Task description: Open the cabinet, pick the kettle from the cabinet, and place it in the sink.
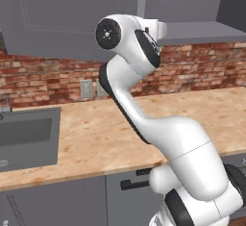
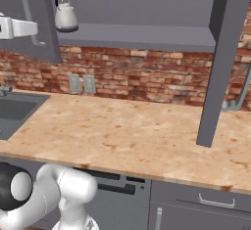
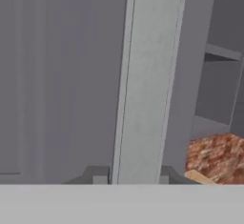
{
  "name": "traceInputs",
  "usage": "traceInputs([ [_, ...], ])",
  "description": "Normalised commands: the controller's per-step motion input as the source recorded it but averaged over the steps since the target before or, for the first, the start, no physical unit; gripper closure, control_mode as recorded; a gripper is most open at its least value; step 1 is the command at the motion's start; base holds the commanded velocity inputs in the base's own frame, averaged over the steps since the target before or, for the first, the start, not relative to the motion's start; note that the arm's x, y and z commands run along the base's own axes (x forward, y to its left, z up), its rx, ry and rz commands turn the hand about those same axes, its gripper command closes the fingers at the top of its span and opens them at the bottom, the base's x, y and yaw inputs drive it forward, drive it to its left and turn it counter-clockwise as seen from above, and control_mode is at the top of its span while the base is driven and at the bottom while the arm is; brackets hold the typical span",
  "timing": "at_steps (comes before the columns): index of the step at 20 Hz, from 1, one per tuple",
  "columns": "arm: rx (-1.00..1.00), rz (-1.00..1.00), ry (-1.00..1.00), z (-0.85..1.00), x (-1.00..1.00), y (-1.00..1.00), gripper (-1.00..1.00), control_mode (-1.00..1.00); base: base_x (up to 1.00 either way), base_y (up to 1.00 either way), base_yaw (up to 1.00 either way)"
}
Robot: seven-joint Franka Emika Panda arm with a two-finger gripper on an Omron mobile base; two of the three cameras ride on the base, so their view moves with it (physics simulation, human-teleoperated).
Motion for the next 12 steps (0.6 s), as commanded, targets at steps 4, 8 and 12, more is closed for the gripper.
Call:
traceInputs([
  [4, -0.03, -0.15, -0.12, 0.0, -0.45, 0.44, 1.0, -1.0, 0.0, 0.0, 0.0],
  [8, -0.02, -0.14, -0.08, 0.0, -0.42, 0.46, 1.0, -1.0, 0.0, 0.0, 0.0],
  [12, -0.01, -0.12, -0.03, 0.0, -0.38, 0.5, 1.0, -1.0, 0.0, 0.0, 0.0],
])
